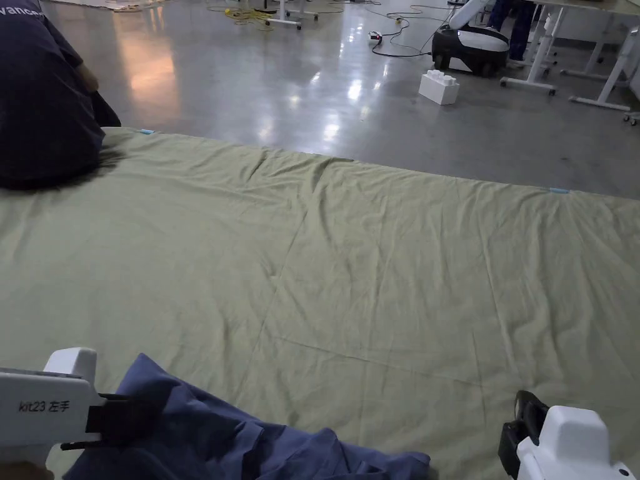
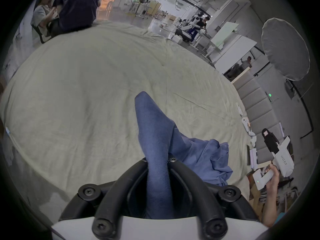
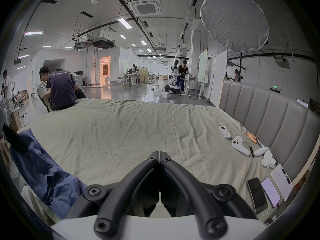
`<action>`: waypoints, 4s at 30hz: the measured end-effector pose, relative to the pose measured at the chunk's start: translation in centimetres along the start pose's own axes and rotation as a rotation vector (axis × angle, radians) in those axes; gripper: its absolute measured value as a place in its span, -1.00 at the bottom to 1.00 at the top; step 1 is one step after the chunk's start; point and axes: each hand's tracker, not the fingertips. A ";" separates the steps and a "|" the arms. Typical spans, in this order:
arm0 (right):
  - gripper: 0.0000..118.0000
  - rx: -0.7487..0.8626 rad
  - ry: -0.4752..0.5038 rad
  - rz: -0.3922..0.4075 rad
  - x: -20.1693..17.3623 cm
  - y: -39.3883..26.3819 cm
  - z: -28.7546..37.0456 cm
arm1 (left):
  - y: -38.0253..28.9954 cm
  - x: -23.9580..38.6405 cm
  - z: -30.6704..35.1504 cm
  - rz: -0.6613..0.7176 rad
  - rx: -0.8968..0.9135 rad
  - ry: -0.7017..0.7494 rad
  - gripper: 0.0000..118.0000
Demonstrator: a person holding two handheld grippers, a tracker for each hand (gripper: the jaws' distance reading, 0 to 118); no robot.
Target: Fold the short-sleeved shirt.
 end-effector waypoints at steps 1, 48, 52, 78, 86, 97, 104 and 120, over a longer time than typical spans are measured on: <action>-0.99 0.000 0.002 -0.001 0.0 0.0 -0.1 | 0.1 0.5 0.1 -0.009 -0.002 0.005 -0.82; -0.99 -0.030 -0.027 -0.052 3.2 -1.8 1.3 | -6.5 24.1 -12.2 -0.030 -0.179 -0.205 -0.07; -0.99 -0.031 -0.034 -0.050 3.6 -1.7 1.4 | -5.8 23.1 -9.5 -0.007 -0.116 -0.259 -0.12; -0.99 -0.018 -0.038 -0.044 3.6 -1.7 1.2 | -10.1 24.5 -12.6 -0.240 -0.107 -0.273 -0.86; -0.99 0.097 -0.055 -0.054 3.3 1.3 0.6 | -3.4 22.3 -4.5 -0.388 0.451 -0.035 -0.87; -0.99 0.250 -0.087 -0.053 2.6 5.9 0.1 | 0.2 18.9 -0.3 -0.330 0.846 0.235 -0.86; -0.99 0.281 -0.093 -0.009 2.4 7.4 0.1 | 0.0 17.9 0.0 -0.310 0.866 0.266 -0.86; -0.99 -0.182 0.193 0.036 -8.3 -8.7 0.2 | -6.6 11.8 -3.7 -0.230 0.526 0.217 -0.86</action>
